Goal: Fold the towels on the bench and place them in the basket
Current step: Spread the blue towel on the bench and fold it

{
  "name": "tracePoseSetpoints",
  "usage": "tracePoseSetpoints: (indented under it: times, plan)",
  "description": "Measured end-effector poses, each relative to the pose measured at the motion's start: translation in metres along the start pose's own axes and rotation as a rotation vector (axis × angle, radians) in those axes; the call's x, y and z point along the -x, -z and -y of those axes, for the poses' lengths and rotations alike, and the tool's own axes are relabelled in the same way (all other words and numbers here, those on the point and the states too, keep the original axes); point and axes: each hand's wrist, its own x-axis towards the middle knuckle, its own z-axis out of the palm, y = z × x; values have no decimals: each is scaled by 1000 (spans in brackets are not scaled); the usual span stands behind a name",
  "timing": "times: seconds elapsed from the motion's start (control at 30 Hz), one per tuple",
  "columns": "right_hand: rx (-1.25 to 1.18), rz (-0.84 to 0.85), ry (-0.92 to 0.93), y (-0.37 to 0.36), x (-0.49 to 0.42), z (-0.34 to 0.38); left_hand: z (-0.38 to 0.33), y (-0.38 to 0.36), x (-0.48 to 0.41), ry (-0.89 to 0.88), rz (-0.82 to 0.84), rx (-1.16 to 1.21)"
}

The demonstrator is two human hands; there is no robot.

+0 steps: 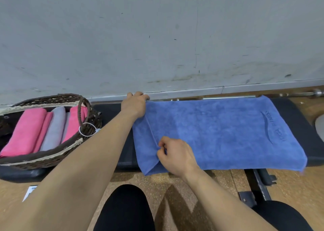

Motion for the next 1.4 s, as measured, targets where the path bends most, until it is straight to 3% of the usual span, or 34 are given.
tracePoseSetpoints:
  times: [0.17,0.4,0.53,0.73,0.93,1.13,1.4]
  plan:
    - [-7,-22,-46,7,4,-4,3,6,8,18,-178,-32]
    - [-209,-77,-196,35,22,-11,4,27,24,-146,-127,-178]
    - [-215,-141,-228,59,44,-23,-18,51,32,-170,-219,-106]
    - [-196,-287,-331,107,85,-62,-111,79,26,-166,-286,276]
    - [-172,-506,-493,162,132,-123,-238,82,10,-304,-256,567]
    - [-113,-610,-667,193,157,-190,-343,62,-8,-454,-205,595]
    - [-13,-585,-841,191,160,-254,-406,11,-30,-427,-83,620]
